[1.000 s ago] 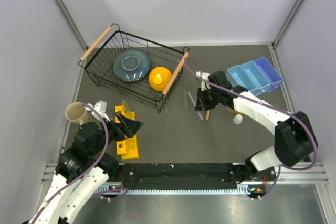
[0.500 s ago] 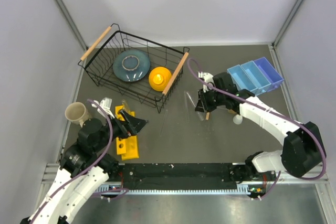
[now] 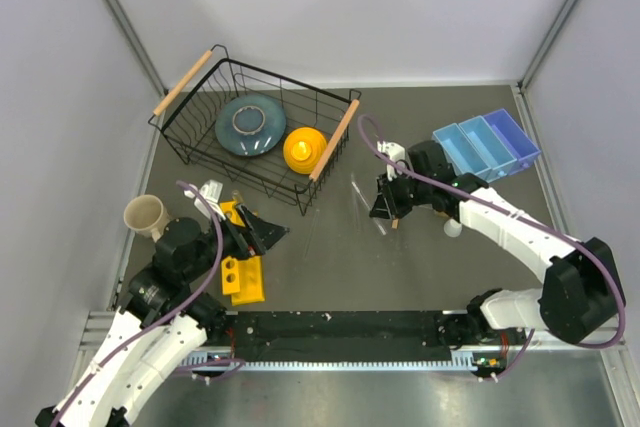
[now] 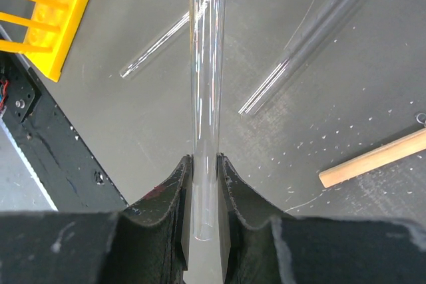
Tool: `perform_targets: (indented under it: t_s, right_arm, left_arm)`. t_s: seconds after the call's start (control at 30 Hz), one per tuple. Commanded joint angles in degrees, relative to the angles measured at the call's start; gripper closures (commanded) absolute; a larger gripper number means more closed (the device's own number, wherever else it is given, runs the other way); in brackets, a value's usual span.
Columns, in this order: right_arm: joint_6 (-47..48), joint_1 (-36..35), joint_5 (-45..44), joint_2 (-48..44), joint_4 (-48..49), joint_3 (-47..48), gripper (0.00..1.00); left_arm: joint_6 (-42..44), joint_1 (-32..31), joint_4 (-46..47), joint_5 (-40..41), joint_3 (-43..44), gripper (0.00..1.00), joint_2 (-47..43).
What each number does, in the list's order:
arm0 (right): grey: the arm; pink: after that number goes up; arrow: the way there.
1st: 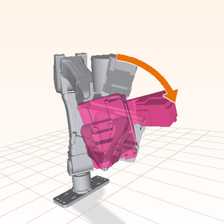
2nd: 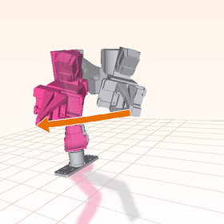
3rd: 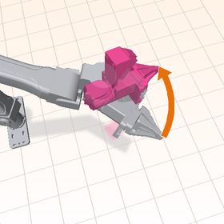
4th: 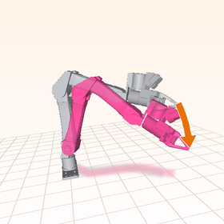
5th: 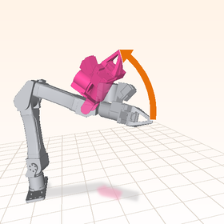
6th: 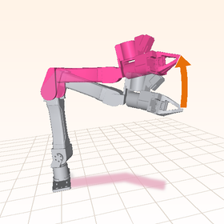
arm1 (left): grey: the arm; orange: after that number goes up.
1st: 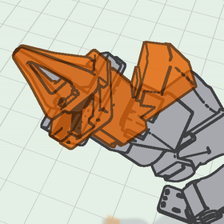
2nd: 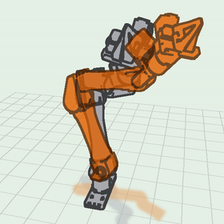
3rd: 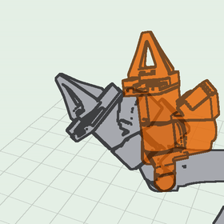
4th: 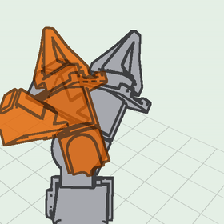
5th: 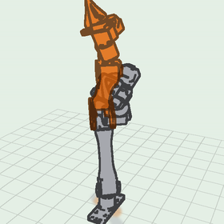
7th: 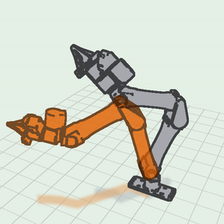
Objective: Organize the chemistry lab equipment
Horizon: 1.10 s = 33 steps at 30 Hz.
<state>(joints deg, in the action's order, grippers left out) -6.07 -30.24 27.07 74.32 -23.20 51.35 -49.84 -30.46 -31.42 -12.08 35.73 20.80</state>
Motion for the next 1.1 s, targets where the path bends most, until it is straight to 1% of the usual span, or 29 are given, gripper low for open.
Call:
perform_targets:
  t_s: [0.0,1.07]
  right_arm:
    - [1.14,0.18,2.55,-2.34,2.02,-0.2,0.87]
    - [1.93,0.27,10.28,-3.92,1.84,-1.26,0.86]
  left_arm:
    - [0.54,0.14,4.17,-1.28,-0.39,0.02,0.65]
    - [2.12,0.14,6.37,-3.04,-1.18,0.02,4.34]
